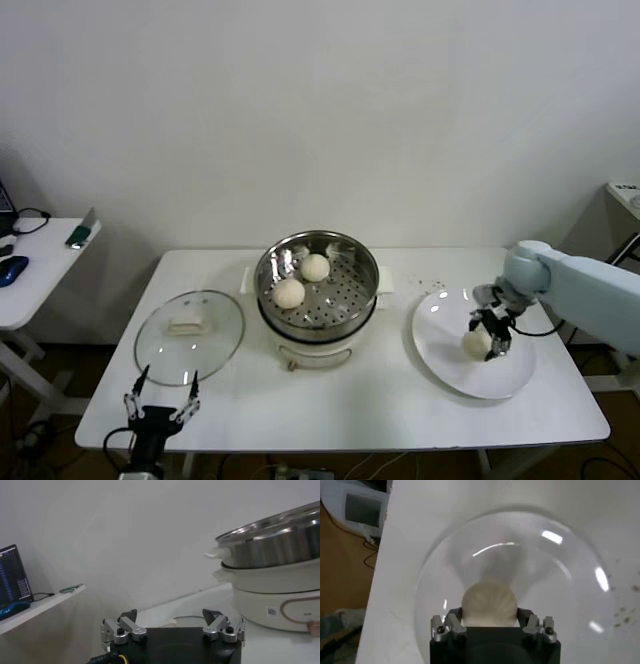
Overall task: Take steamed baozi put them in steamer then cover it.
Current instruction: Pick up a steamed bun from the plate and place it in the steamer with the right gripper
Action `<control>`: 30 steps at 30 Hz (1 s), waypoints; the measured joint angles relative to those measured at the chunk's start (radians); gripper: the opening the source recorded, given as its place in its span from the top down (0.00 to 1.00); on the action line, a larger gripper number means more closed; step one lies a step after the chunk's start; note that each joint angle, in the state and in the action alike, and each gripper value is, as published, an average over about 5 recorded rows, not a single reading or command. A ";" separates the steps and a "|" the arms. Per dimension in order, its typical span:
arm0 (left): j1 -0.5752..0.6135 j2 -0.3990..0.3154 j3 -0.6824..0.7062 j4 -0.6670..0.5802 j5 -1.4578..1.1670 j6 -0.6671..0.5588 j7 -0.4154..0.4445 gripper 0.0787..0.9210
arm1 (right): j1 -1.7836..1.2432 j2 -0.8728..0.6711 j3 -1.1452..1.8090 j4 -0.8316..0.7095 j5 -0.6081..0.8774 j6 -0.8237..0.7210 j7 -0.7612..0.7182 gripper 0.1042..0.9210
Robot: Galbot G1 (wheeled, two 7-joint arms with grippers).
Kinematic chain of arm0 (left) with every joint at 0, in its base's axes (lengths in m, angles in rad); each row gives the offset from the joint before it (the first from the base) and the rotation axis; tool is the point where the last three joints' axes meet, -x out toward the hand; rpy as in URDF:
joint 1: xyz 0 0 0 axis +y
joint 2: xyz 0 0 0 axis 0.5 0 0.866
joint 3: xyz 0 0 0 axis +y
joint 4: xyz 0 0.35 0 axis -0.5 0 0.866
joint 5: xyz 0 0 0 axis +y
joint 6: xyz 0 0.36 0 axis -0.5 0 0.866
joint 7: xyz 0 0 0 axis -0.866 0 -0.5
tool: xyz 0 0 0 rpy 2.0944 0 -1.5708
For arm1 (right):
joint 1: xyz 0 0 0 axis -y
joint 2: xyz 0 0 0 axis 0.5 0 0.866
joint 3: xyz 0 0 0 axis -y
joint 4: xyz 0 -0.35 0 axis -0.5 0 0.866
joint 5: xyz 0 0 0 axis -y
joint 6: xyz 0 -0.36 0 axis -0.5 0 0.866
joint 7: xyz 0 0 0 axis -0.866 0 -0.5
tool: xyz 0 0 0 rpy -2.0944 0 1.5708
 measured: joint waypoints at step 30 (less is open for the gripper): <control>0.018 0.004 0.017 -0.020 0.008 0.012 -0.002 0.12 | 0.317 0.563 -0.075 0.035 -0.120 0.494 -0.065 0.26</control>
